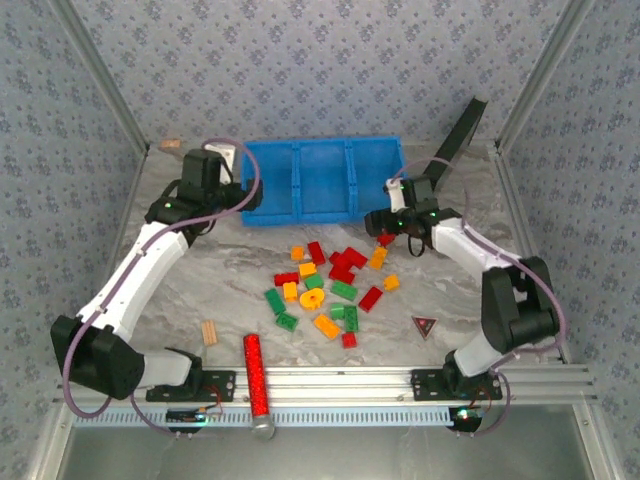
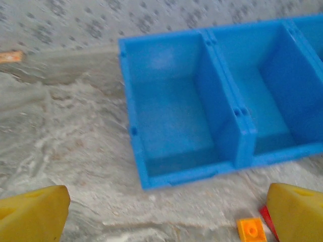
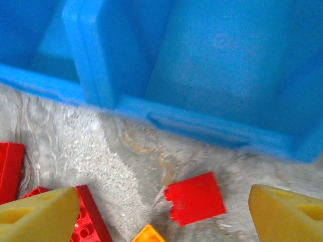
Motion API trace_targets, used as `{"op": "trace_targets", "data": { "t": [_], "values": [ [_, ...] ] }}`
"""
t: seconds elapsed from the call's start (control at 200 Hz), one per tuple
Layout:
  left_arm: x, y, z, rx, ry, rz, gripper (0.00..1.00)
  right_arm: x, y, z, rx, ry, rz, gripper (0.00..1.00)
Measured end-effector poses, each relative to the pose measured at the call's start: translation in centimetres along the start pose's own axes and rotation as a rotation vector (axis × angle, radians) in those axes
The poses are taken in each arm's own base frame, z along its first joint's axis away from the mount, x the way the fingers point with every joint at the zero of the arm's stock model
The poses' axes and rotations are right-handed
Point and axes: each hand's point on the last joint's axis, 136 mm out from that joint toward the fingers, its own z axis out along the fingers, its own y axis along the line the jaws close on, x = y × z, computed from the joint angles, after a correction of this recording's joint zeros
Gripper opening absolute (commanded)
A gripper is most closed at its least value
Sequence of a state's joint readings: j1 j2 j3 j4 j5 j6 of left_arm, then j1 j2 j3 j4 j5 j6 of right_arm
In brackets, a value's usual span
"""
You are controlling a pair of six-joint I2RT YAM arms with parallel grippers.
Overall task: Sort the legos into containers by color
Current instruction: Pick up the lego from the center of the table.
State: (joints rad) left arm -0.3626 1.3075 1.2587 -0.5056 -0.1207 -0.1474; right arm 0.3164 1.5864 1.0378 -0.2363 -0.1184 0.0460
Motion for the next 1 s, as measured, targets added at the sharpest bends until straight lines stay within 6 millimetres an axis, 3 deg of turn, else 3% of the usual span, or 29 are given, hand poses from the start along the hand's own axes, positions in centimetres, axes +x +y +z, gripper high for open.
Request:
{"op": "trace_targets", "data": {
  "t": [0.155,0.355,0.565,1.0],
  "values": [
    [1.3,-0.6,-0.1,0.020,0.053,0.016,1.00,1.7,0.7,2.1,0.028,0.126,-0.023,0.84],
    [2.0,-0.8,-0.3,0.027,0.076,0.027,1.00,3.5,-0.8,3.9,0.120,0.232,-0.033,0.83],
    [2.1,-0.7,-0.3,0.026,0.081,0.028,1.00,4.2,-1.9,5.1,0.173,0.288,-0.040,0.78],
    [3.0,-0.6,-0.4,0.021,0.120,0.051,1.00,4.4,-3.0,5.6,0.204,0.334,-0.033,0.51]
  ]
}}
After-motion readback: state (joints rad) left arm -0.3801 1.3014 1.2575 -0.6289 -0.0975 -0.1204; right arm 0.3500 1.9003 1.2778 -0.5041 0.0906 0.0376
